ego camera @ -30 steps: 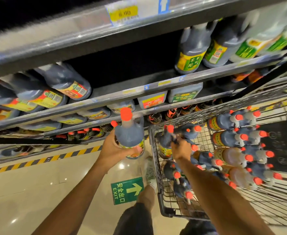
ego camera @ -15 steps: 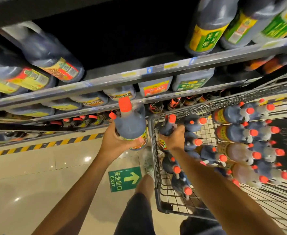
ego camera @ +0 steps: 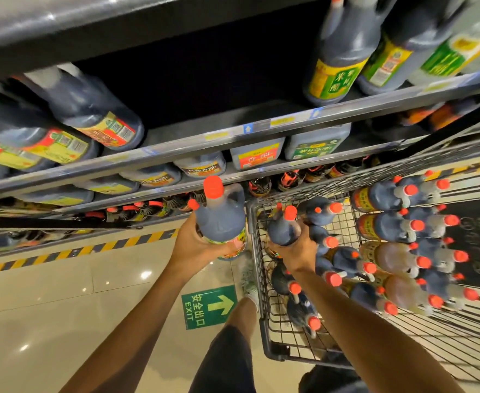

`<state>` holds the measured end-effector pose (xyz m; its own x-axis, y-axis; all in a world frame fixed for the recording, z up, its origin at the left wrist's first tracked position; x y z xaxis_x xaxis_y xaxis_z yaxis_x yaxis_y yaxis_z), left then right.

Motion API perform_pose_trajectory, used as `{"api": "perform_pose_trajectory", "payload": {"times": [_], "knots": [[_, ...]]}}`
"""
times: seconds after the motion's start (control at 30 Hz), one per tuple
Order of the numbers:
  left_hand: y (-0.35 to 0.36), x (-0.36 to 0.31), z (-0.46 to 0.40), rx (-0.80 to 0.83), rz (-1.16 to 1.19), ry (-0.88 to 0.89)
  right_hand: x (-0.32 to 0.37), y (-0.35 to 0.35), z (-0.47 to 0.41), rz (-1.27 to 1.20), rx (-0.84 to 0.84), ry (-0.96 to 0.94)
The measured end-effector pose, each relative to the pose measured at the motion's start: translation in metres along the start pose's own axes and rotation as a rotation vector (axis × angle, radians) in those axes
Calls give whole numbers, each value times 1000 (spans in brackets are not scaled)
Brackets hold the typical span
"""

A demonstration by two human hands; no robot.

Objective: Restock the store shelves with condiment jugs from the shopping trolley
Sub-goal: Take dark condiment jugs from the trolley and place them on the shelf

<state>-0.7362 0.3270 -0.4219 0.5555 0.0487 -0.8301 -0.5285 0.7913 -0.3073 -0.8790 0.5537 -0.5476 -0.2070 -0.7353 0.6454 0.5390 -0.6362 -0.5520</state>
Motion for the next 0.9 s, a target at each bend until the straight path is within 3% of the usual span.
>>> {"api": "perform_pose_trajectory", "payload": {"times": [0.23,0.57,0.9], "knots": [[-6,-47,19,16,-13,30,35,-60,46,-88,-3,-115],[-6,-196,61,83,111,172,164,-231,115,-150,14,-459],[12,-328,109,-39,92,349,252,-375,141,-176,32,-743]]}}
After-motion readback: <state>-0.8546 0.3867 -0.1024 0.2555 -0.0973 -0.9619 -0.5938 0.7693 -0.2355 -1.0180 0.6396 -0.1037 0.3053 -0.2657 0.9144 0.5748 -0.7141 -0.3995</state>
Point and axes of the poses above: each hand's wrist, its own z-axis away from the middle knuckle, its own y-axis out of the palm, x = y × z, the point moved 9 cm from there along -z, towards the middle knuckle, and after that the axes turned 1 degree about -z, right-handed, at the moved point
